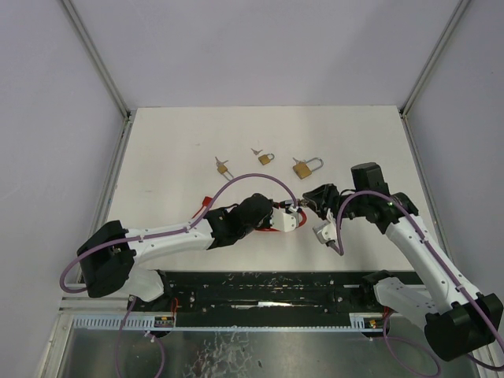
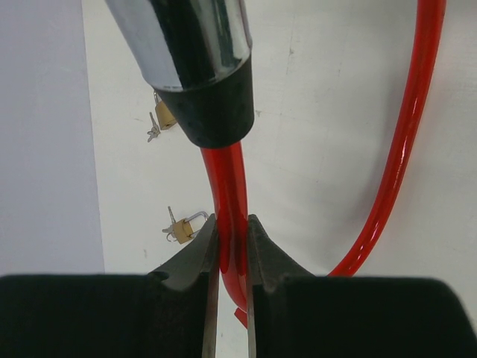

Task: Lock with the key
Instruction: Lock the lock.

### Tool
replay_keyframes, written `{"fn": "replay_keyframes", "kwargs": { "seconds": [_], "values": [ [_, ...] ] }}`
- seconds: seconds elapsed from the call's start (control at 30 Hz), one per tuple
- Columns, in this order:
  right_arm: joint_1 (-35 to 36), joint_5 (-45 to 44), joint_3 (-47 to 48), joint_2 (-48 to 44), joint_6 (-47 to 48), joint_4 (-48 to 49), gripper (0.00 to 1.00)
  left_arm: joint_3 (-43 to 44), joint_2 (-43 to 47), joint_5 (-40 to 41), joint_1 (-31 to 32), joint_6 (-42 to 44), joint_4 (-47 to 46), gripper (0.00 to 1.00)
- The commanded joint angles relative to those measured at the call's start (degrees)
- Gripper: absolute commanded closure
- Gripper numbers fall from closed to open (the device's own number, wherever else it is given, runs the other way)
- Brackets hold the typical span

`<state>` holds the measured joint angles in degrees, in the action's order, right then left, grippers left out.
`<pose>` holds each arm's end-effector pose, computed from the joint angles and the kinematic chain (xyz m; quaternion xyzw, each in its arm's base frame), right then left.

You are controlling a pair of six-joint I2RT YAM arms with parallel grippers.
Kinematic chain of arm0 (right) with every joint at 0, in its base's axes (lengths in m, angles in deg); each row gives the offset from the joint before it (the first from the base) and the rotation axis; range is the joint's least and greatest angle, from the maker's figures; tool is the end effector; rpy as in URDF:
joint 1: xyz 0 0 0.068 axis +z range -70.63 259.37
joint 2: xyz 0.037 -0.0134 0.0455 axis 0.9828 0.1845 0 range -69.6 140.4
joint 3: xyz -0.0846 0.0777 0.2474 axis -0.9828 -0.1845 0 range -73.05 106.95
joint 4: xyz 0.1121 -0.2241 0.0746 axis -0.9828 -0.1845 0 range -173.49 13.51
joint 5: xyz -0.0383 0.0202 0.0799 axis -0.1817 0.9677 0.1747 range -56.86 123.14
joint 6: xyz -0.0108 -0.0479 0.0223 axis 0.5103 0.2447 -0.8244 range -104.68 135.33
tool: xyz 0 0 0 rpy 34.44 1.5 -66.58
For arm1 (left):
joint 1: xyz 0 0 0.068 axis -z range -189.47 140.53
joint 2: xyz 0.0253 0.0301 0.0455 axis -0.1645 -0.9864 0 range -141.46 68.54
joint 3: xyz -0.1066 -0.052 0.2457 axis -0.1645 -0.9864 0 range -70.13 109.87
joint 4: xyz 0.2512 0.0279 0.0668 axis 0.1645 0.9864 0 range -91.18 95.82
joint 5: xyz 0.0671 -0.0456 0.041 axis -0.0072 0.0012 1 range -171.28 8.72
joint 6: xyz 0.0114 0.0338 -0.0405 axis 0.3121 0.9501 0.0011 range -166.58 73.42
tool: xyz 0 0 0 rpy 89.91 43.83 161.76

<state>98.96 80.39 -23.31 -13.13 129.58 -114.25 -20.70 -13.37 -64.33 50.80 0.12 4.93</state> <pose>0.1745 0.0899 0.2956 -0.8380 0.1885 -0.0100 0.5119 0.1608 -0.2607 0.2265 0.6782 0.5817 0.0813 0.4418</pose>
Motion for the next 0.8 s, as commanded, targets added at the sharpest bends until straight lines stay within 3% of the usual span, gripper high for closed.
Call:
{"fn": "replay_keyframes", "kwargs": {
  "seconds": [0.0,0.37,0.77],
  "values": [
    [0.7,-0.1,-0.6,-0.5,0.6,1.7,0.59,-0.1,-1.2,-2.1,-0.3,-0.9,6.5,1.00],
    [1.0,0.4,-1.4,-2.2,-1.2,2.9,0.64,0.0,-1.3,-2.3,-0.3,-1.0,6.7,1.00],
    [1.0,0.7,-2.0,-3.1,-8.9,4.0,0.76,0.1,-1.5,-2.5,-0.3,-1.2,7.0,1.00]
  ]
}}
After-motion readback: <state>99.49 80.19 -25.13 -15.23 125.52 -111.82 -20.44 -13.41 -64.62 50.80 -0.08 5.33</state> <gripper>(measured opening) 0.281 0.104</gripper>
